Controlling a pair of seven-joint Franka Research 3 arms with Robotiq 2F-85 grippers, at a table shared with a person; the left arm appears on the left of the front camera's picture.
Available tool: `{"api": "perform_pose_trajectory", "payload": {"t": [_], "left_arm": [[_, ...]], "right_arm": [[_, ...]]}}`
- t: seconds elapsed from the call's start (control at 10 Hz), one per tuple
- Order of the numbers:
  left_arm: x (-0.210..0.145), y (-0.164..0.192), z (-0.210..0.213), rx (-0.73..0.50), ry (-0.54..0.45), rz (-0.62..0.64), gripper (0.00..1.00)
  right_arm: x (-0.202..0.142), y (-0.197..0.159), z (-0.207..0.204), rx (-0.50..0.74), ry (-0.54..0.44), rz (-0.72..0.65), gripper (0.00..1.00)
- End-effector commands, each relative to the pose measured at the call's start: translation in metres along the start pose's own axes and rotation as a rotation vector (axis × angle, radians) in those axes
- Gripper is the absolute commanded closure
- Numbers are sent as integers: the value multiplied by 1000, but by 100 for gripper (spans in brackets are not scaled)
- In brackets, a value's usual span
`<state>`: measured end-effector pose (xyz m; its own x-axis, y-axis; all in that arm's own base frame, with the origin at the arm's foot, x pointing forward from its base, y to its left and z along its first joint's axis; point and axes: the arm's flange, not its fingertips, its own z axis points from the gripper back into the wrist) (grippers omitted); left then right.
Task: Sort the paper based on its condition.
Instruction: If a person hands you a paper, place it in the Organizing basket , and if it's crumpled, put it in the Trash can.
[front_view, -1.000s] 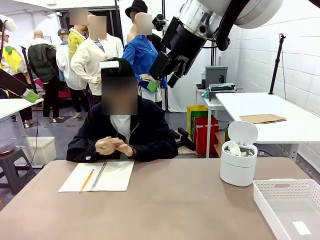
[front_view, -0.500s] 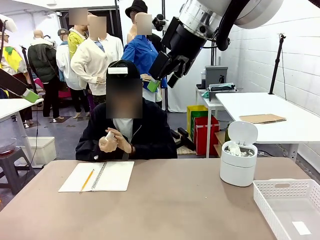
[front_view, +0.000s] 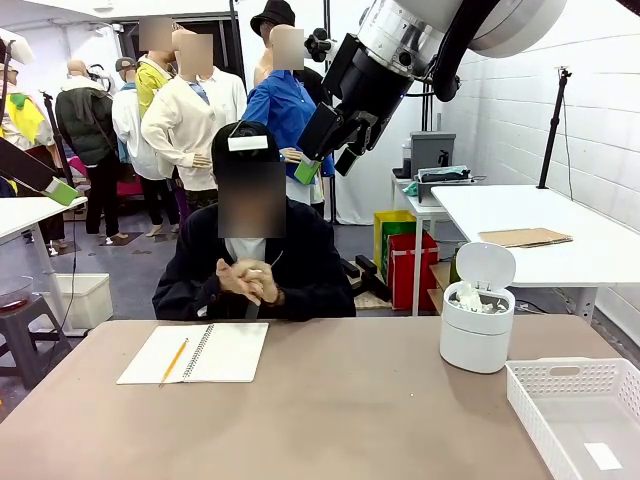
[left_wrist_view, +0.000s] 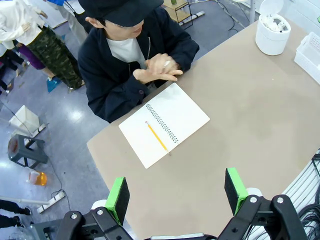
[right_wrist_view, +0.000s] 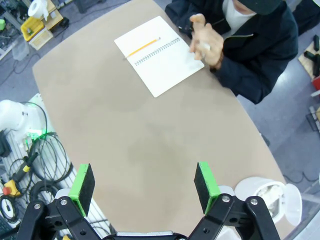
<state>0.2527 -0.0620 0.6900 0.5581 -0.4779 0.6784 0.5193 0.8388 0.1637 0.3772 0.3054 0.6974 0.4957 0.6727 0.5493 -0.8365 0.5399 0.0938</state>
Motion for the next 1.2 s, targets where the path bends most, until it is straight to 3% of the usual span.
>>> {"api": "perform_pose_trajectory", "payload": {"t": [0.0,1.1], "left_arm": [[0,0,0,0,-1,2,0],[0,0,0,0,-1,2,0]], "right_arm": [[0,-1,0,4,0,-6,0],[0,-1,0,4,0,-6,0]]}}
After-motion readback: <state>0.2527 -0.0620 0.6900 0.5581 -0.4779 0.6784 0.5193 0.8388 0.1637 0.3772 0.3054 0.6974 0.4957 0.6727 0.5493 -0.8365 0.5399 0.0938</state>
